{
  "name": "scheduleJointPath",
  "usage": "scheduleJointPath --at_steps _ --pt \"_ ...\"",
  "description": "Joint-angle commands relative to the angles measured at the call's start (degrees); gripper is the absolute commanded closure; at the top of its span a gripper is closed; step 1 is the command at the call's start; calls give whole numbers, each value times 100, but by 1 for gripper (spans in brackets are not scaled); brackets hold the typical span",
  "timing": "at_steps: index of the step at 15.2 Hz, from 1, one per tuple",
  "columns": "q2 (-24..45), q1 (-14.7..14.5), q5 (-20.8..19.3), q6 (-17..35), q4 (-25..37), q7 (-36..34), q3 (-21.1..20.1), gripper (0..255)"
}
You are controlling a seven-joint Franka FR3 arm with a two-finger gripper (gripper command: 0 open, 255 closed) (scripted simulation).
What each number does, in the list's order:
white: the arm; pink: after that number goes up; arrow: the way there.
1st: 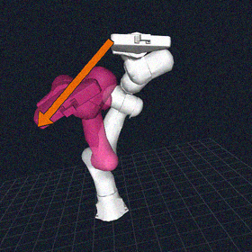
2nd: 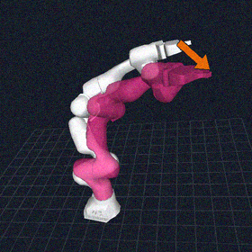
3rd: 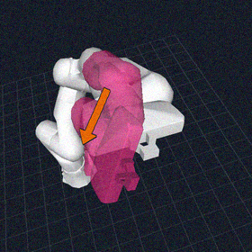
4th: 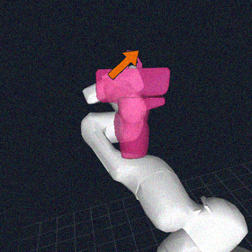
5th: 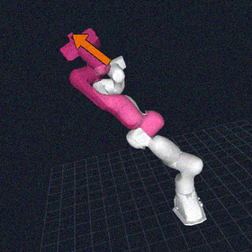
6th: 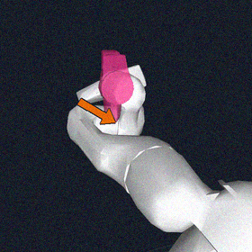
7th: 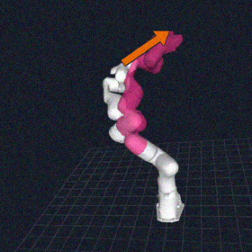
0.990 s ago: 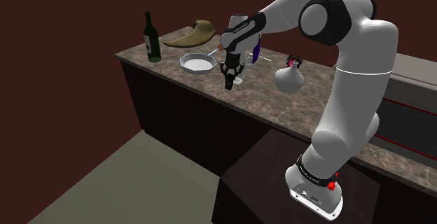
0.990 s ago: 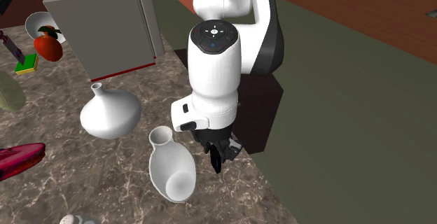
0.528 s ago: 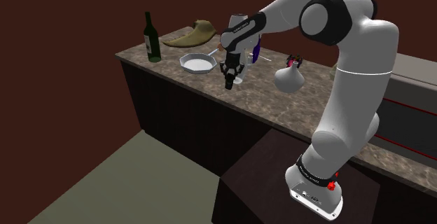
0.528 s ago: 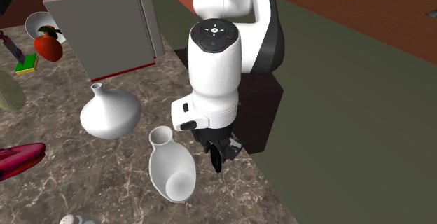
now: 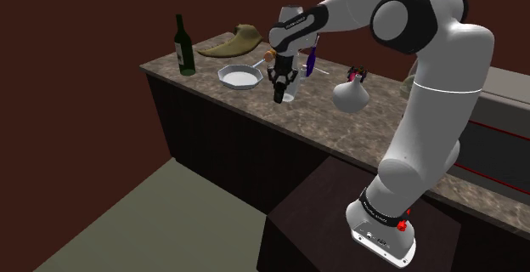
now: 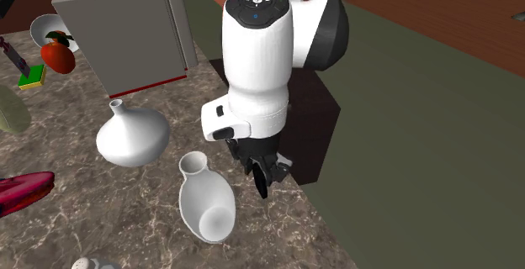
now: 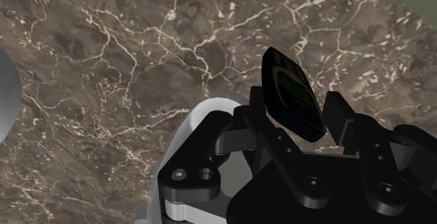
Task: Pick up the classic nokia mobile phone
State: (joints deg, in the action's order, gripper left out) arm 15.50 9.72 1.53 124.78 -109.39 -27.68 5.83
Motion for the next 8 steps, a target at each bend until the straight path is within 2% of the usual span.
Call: scheduleJointPath --at_steps 1,8 --pt "-67 0 -9 -136 67 -2 4 255" --pt "-229 -5 -32 -488 258 -15 11 255"
